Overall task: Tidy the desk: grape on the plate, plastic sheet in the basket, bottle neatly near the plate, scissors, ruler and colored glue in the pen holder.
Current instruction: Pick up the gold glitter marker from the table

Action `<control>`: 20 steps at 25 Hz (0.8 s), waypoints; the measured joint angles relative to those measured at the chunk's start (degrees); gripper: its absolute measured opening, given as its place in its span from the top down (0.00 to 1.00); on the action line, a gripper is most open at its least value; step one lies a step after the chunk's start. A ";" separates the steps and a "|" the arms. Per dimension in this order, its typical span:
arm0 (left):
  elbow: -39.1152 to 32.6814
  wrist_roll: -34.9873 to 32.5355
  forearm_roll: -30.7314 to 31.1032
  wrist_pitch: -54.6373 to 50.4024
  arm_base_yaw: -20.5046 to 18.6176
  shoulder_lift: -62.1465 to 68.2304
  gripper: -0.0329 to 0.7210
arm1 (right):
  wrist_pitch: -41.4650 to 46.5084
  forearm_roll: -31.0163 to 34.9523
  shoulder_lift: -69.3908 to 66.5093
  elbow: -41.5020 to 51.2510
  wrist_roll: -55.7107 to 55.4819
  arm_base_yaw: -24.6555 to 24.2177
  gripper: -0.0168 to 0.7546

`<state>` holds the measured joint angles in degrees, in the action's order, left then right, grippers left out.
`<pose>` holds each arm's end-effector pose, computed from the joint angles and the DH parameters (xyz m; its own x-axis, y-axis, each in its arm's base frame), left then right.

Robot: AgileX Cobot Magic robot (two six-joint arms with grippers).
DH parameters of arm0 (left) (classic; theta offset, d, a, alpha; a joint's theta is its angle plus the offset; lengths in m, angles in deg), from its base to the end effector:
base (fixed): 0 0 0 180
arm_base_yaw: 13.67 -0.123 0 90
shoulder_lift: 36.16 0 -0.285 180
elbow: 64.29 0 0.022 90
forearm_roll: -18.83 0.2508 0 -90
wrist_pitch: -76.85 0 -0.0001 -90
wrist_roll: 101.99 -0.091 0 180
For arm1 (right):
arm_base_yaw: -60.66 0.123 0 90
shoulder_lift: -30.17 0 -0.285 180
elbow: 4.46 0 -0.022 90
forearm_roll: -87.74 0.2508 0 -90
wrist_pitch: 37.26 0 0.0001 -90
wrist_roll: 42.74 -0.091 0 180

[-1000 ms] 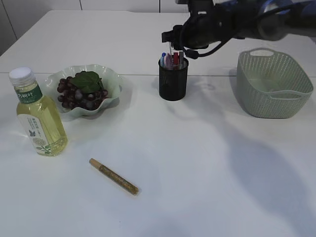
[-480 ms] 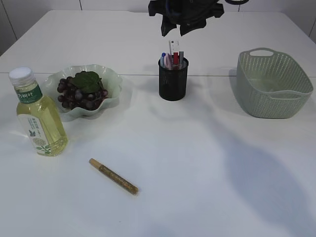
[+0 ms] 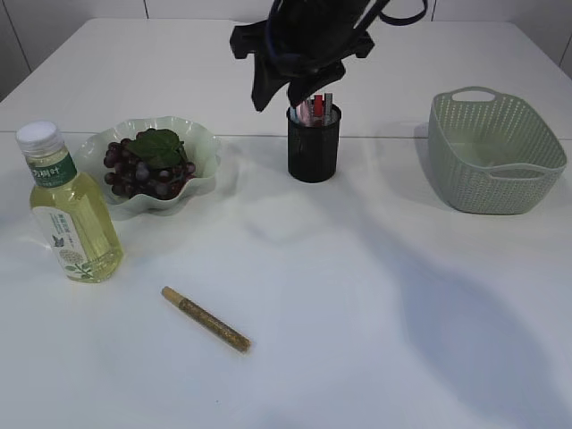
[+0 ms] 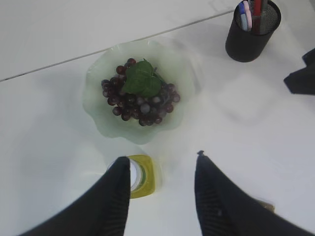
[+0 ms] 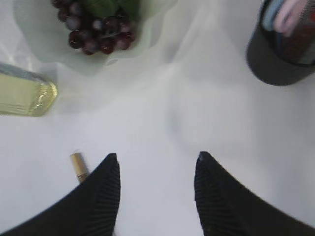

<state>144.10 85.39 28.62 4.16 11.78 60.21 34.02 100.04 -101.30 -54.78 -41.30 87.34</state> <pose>0.2890 -0.1212 0.4514 -0.7196 0.2578 -0.6448 0.2758 0.9583 0.0754 0.4161 0.2296 0.3181 -0.8118 -0.3589 -0.4607 -0.4885 0.8496 0.1990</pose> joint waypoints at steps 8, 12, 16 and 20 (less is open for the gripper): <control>0.00 1.52 -1.37 0.00 -0.23 0.00 0.53 | 0.00 0.66 0.07 5.20 4.11 8.38 0.46; 0.00 1.65 -3.54 0.00 -2.82 -0.46 0.53 | 0.00 -0.93 0.07 9.19 8.05 12.82 0.46; 0.00 1.65 -4.36 0.00 -7.45 -1.90 0.53 | 0.00 -1.53 -1.25 9.90 11.98 15.86 0.46; 0.00 1.65 -4.53 0.00 -11.56 -4.39 0.53 | 0.00 -1.66 -4.48 9.90 14.43 16.78 0.46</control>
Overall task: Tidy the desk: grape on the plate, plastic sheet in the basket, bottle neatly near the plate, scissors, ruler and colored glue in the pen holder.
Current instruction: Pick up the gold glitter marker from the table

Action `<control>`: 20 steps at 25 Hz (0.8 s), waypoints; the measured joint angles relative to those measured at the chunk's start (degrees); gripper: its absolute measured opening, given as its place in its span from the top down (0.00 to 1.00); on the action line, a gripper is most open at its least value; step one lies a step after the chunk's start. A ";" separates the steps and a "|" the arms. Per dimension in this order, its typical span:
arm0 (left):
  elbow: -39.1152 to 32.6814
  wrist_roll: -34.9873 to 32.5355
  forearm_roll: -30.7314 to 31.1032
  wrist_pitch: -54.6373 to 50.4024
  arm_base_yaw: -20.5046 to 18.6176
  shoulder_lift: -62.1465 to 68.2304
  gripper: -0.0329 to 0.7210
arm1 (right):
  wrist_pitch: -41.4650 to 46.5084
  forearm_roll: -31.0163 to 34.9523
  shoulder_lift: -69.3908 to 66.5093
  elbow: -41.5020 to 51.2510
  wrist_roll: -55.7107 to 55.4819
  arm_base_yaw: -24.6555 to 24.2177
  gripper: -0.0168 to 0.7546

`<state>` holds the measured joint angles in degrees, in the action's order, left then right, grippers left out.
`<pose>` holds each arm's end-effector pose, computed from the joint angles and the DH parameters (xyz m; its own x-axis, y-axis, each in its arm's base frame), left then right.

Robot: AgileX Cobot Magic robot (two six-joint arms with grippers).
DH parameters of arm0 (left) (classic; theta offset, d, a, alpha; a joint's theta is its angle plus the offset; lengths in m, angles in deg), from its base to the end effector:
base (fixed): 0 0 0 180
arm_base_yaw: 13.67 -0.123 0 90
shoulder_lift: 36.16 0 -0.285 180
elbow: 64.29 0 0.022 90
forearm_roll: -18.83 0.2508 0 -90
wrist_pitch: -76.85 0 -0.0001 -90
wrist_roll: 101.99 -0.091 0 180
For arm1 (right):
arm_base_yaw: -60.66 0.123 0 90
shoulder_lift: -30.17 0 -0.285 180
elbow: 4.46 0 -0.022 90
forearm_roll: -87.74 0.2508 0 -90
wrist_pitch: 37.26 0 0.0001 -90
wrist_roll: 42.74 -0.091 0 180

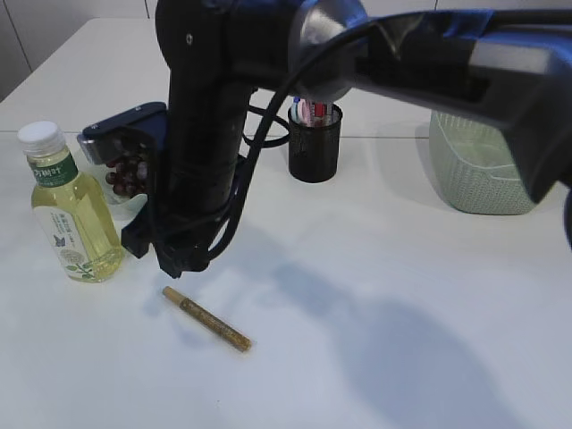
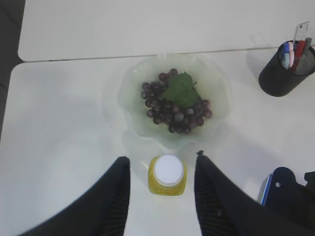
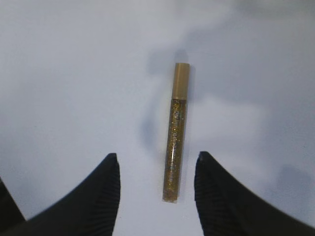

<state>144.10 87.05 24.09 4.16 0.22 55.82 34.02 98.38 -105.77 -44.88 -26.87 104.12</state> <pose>0.2809 -0.0612 0.4736 -0.7183 0.0442 -0.6943 0.0877 0.9958 -0.0273 0.3356 0.3399 0.2318 -0.5372 -0.8008 -0.2646 -0.8421 0.5267 0.1158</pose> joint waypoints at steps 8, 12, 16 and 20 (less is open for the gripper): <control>0.00 0.00 -0.22 0.00 -0.94 -2.43 0.54 | -0.46 -2.52 -5.82 0.00 0.73 0.00 0.46; 0.00 0.00 -0.35 0.00 -0.94 -2.43 0.54 | -0.69 -2.65 -8.11 -0.28 0.73 0.00 0.46; 0.00 0.00 -1.30 0.00 -0.94 -2.43 0.54 | -0.79 -2.74 -9.11 -0.28 0.73 0.00 0.46; 0.00 0.00 -1.76 0.00 -0.94 -2.43 0.54 | -0.91 -2.62 -9.14 -0.37 0.73 0.00 0.46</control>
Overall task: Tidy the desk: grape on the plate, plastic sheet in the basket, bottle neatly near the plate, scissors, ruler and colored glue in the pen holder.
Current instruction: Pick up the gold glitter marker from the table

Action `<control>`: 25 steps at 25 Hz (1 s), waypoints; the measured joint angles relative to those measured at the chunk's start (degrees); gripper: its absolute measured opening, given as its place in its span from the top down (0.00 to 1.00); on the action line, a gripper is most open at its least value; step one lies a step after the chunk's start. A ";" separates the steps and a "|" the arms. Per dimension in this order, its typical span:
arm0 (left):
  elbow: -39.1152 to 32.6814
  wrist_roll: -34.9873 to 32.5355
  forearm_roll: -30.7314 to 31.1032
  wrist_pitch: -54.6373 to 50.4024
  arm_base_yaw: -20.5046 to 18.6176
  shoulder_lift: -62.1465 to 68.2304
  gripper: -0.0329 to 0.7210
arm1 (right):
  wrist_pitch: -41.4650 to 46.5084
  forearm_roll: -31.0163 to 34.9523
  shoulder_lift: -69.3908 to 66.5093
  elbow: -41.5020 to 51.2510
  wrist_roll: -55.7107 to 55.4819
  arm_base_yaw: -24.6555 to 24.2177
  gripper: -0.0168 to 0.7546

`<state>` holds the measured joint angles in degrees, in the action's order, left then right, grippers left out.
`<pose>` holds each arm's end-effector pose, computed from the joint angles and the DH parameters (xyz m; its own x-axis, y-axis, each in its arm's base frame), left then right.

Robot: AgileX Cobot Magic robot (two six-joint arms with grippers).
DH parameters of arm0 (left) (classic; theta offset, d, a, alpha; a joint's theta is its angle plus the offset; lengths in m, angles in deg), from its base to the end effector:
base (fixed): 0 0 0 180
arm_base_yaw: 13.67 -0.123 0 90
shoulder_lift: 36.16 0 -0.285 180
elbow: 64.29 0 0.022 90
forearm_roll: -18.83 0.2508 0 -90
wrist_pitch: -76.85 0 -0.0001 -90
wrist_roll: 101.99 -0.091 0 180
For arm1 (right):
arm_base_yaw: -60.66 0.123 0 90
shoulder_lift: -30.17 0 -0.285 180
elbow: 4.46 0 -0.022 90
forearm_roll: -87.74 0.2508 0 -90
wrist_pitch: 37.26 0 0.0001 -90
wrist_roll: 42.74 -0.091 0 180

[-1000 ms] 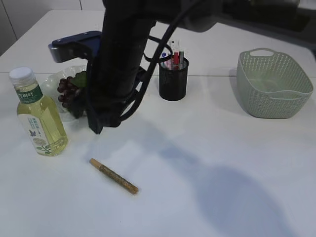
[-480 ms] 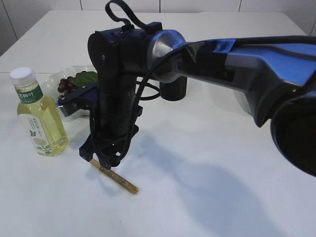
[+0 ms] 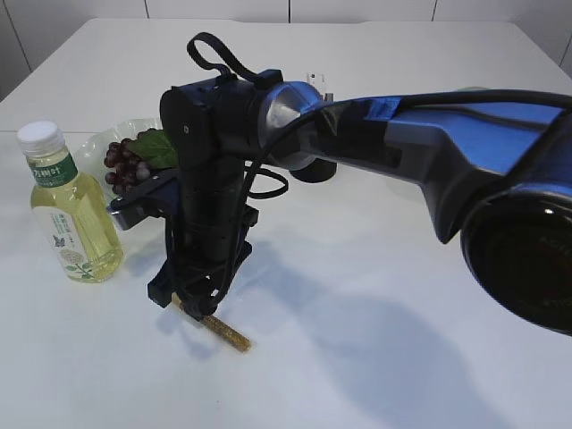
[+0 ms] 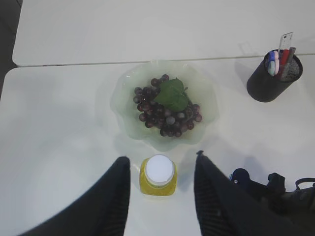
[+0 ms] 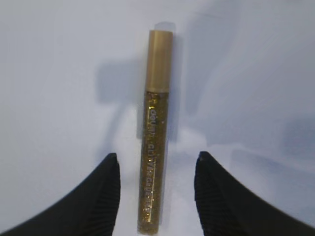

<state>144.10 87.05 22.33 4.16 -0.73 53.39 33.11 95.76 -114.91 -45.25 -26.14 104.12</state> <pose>0.2666 -0.0558 0.4853 -0.6936 0.0169 -0.7201 0.0869 0.9944 -0.0604 0.3480 0.3462 0.1558 -0.5355 -0.8353 -0.1248 -0.8443 0.5257 0.1039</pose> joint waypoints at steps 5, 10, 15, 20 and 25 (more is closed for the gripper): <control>0.00 0.00 0.00 0.00 0.00 0.00 0.54 | -0.12 2.47 -0.31 -0.04 0.00 0.00 0.46; 0.00 0.00 -0.13 0.00 0.00 0.00 0.54 | -0.21 2.93 -1.91 -1.14 0.00 0.00 0.46; 0.00 0.00 -0.13 0.00 0.00 0.00 0.54 | -0.34 2.77 -3.23 -1.23 0.00 0.00 0.46; 0.00 0.00 -0.13 0.00 0.00 0.00 0.54 | -0.60 2.17 -3.59 -2.47 0.00 0.00 0.46; 0.00 0.00 -0.13 0.00 0.00 0.00 0.54 | -0.81 2.12 -3.59 -2.83 0.00 0.00 0.46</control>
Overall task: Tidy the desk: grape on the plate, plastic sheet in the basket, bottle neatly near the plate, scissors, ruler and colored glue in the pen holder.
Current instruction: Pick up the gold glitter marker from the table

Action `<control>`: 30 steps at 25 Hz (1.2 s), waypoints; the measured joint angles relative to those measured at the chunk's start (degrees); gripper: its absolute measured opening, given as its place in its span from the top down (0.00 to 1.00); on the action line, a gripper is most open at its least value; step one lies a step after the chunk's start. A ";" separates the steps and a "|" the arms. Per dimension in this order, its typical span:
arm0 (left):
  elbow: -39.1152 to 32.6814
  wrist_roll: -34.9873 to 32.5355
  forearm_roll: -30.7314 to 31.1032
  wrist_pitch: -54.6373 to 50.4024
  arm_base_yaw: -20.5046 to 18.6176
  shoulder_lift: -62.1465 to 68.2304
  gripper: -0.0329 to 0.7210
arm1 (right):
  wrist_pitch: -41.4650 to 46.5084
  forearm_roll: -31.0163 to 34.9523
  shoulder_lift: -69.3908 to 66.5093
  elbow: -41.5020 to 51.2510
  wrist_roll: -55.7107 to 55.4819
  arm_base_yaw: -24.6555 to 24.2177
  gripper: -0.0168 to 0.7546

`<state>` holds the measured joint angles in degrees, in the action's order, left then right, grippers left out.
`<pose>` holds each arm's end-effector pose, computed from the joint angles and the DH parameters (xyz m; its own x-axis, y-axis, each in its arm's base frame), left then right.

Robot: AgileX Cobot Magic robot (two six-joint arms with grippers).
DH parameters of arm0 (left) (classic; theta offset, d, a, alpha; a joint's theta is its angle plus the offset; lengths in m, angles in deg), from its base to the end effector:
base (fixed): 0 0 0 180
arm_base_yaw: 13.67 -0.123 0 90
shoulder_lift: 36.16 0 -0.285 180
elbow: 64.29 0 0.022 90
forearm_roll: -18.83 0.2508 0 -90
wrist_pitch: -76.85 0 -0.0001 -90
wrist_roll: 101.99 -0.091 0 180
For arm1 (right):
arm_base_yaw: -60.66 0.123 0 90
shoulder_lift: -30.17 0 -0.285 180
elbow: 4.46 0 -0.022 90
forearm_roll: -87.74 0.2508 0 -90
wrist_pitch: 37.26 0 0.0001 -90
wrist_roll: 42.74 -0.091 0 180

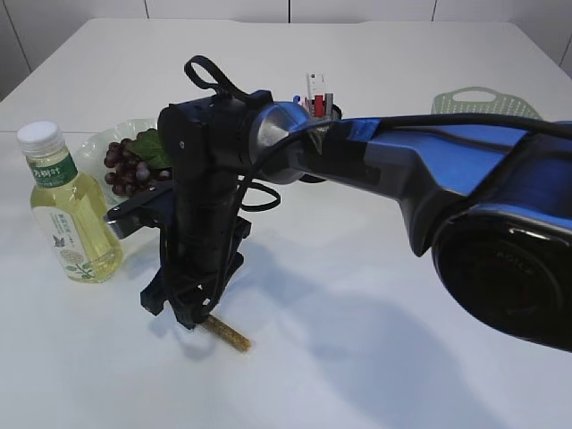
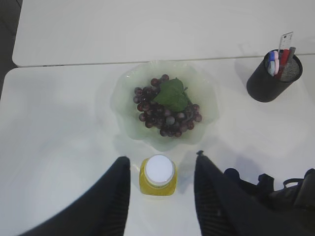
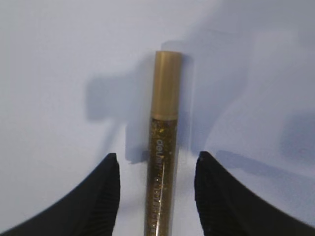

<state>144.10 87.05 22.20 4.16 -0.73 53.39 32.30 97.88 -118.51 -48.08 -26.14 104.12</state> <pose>0.2666 -0.0560 0.4853 -0.6939 0.0162 -0.7198 0.0880 0.9942 -0.0624 0.3527 0.3549 0.1379 -0.5481 -0.8257 -0.1334 -0.8353 0.5323 0.1376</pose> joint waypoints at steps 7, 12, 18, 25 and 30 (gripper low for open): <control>0.00 0.00 0.10 0.00 0.00 0.00 0.54 | 0.00 0.40 -0.32 -0.02 0.00 0.00 0.46; 0.00 0.00 0.10 0.00 0.00 0.00 0.54 | 0.00 0.54 -0.80 -0.02 0.00 0.00 0.46; 0.00 0.00 0.10 0.00 0.00 0.00 0.54 | 0.00 0.54 -0.80 -0.02 0.00 0.00 0.46; 0.00 0.00 0.10 0.00 0.00 0.00 0.54 | 0.00 0.54 -0.80 -0.02 0.00 0.00 0.46; 0.00 0.00 0.10 0.00 0.00 0.00 0.54 | 0.00 0.54 -0.80 -0.02 0.00 0.00 0.46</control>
<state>144.10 87.05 22.30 4.16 -0.73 53.39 32.30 98.42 -119.30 -48.10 -26.14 104.12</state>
